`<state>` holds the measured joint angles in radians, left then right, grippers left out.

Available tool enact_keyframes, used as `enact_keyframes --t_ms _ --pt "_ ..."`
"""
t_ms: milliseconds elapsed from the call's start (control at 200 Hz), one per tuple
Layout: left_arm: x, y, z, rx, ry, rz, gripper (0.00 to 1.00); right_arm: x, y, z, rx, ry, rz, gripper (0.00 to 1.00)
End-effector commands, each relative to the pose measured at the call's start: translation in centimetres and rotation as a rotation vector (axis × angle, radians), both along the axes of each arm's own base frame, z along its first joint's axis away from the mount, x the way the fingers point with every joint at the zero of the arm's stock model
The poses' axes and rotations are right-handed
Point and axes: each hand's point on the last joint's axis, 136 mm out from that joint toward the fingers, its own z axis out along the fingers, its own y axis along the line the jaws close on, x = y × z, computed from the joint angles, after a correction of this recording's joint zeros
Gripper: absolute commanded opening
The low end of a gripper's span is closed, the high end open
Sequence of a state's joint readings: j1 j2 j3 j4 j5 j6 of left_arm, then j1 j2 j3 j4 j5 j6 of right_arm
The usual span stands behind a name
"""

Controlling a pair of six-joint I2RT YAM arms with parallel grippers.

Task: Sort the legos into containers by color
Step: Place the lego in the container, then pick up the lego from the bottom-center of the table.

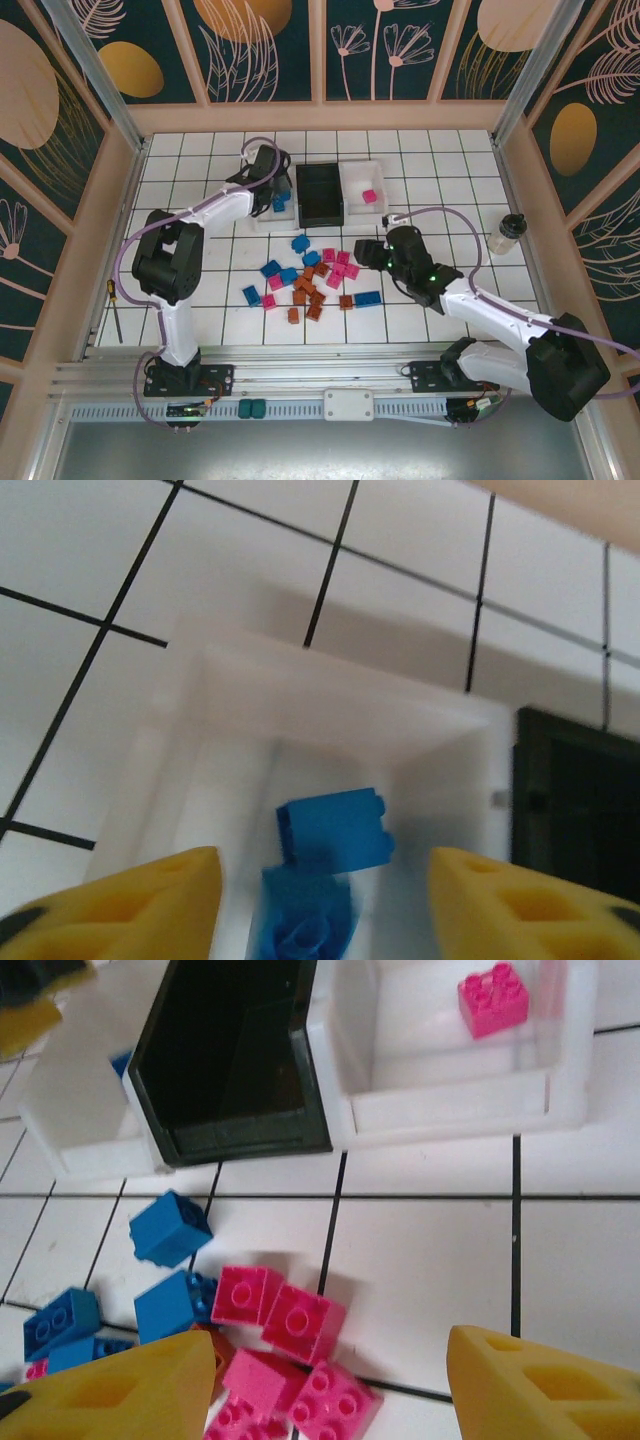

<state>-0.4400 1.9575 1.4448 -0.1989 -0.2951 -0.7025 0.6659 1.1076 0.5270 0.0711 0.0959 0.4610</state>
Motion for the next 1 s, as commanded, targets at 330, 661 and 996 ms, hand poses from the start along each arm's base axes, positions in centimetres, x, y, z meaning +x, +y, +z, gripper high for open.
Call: enact_keyframes --t_ms 330,661,996 --pt "-8.4 -2.6 10.4 -0.249 -0.207 -0.187 0.99 -6.5 -0.6 -6.2 -0.085 0.268 0.073 0.65" --pt "-15.8 0.3 6.0 -0.267 -0.14 -0.182 0.99 -10.0 4.7 -4.4 -0.126 0.235 0.259 0.62" --pt "-17.9 2.9 5.3 -0.216 -0.138 -0.125 0.99 -14.5 5.3 -7.6 -0.215 0.438 0.315 0.6"
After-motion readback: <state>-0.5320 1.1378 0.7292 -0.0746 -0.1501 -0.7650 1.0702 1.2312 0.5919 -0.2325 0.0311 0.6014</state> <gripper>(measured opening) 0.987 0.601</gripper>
